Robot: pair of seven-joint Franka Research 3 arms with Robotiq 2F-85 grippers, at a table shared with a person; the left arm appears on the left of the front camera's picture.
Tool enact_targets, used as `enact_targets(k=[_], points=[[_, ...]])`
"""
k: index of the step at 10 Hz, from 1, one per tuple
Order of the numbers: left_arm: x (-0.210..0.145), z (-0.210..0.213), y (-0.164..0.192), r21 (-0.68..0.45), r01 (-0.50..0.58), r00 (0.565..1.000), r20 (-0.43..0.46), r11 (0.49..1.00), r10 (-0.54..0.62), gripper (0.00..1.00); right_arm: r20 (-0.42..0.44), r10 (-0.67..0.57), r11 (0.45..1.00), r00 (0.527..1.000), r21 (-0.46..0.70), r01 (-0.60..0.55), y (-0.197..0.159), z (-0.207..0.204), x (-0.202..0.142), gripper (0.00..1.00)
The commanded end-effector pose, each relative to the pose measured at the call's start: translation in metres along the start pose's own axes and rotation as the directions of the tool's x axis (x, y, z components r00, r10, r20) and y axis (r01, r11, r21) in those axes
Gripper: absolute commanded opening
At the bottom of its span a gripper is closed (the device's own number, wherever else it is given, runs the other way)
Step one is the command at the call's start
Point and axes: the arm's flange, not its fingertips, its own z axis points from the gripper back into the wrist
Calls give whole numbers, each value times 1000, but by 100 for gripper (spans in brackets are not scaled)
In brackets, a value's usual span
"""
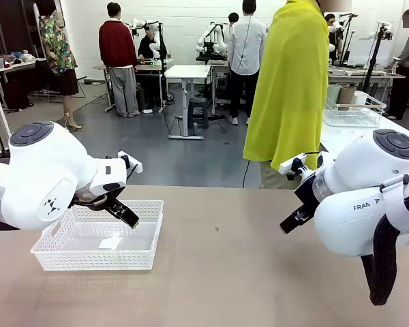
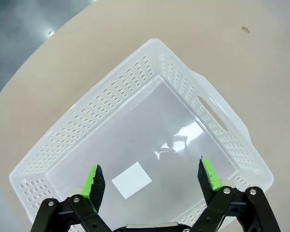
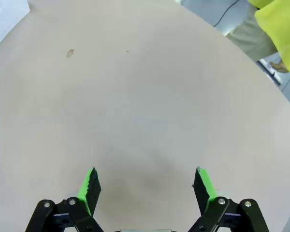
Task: Clean and organize the cups into the basket.
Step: Pick up the Organizing basket and move it to the center of the table, then pick up the Reusable plastic cup from the right side of the table and place it inside the Organizing basket.
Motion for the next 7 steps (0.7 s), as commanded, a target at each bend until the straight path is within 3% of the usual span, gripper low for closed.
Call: enact_targets(k=[1,7], points=[[0,0,0,0,0,1000,0,1000,0,100,0,0,1000,1000,0,0,0,0,0,100],[0,0,0,0,0,1000,0,1000,0,100,0,0,1000,1000,0,0,0,0,0,100]])
